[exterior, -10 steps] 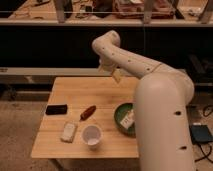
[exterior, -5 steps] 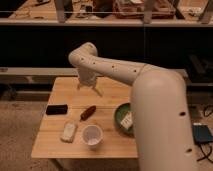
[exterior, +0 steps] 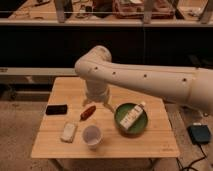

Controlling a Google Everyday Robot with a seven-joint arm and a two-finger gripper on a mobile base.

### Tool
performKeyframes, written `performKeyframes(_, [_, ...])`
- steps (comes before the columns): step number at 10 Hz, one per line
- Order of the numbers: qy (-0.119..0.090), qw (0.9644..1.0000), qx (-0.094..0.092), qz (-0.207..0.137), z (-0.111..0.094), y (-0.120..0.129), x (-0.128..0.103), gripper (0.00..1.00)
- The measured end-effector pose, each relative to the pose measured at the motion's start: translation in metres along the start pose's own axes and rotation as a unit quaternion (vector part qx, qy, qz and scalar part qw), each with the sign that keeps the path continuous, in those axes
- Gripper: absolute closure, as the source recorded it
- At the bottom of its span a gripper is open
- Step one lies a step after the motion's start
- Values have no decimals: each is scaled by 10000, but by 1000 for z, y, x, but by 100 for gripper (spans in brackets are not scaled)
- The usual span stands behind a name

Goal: Move the arm in a circular motion

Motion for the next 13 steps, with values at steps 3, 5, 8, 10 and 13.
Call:
performKeyframes(3, [-294, 9916, 445, 1176, -29, 84, -6, 20])
performKeyframes(5, [-60, 9775, 490, 2049, -41, 157, 28, 20])
performKeyframes(8, [758, 9478, 255, 3087, -48, 263, 116, 20])
performKeyframes(10, [1264, 9337, 112, 3347, -45, 285, 176, 20])
performKeyframes(13, [1833, 9376, 40, 2953, -11, 179, 267, 20])
